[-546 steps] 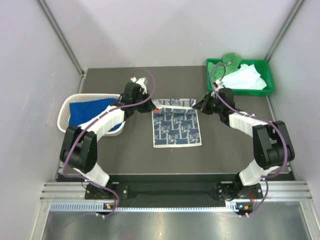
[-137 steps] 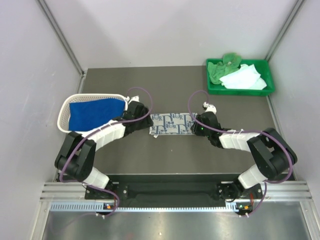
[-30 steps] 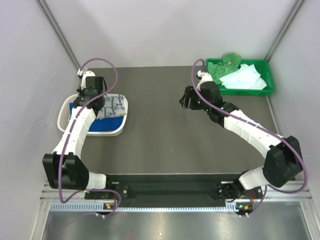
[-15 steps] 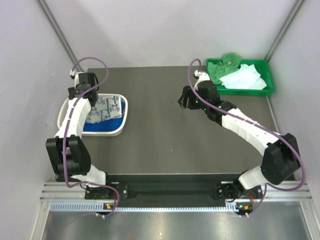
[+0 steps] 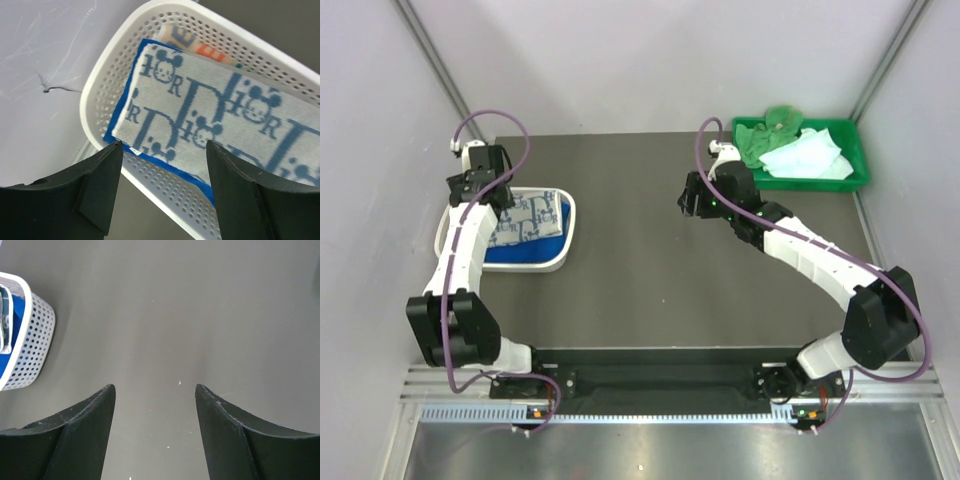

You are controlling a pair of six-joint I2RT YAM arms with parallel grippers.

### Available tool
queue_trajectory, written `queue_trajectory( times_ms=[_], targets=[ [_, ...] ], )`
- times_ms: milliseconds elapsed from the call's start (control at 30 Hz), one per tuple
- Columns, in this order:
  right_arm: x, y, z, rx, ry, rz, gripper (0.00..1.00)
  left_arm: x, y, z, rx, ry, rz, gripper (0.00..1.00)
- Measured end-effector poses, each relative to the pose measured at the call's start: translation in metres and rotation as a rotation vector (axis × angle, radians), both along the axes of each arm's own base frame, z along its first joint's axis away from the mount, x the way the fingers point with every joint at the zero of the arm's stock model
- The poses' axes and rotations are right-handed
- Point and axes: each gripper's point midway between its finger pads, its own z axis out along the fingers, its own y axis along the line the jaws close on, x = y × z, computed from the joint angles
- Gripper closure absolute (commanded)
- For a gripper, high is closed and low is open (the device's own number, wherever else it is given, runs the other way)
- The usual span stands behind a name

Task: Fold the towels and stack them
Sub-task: Neatly place the folded towel into the bin, then grab crumpled towel

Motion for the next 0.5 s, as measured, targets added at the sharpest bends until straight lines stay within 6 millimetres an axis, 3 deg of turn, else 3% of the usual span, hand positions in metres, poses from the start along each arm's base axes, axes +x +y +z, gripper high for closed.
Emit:
queue_trajectory(
  times_ms=[100,233,333,433,500],
  targets=[
    [0.002,-0.003,0.000,-0.012,-0.007,-0.013,0.33,-0.001,-0.015,0.009,-0.043,-0.054,-0.038,0.27],
    [0.004,-0.008,0.000,-0.028,-0.012,-0.029,0.32,-0.007,-0.053,0.019,-0.111,-0.133,-0.128,0.27],
    [0.014,-0.018,0.008,-0.032,-0.018,-0.055,0.32,-0.012,-0.098,0.019,-0.159,-0.164,-0.236,0.27],
    [0.044,-0.038,0.025,-0.024,-0.047,-0.116,0.32,-0.012,-0.159,0.018,-0.228,-0.186,-0.390,0.28],
    [0.074,-0.063,0.034,-0.024,-0.062,-0.183,0.32,-0.016,-0.198,0.014,-0.287,-0.187,-0.488,0.28]
  ],
)
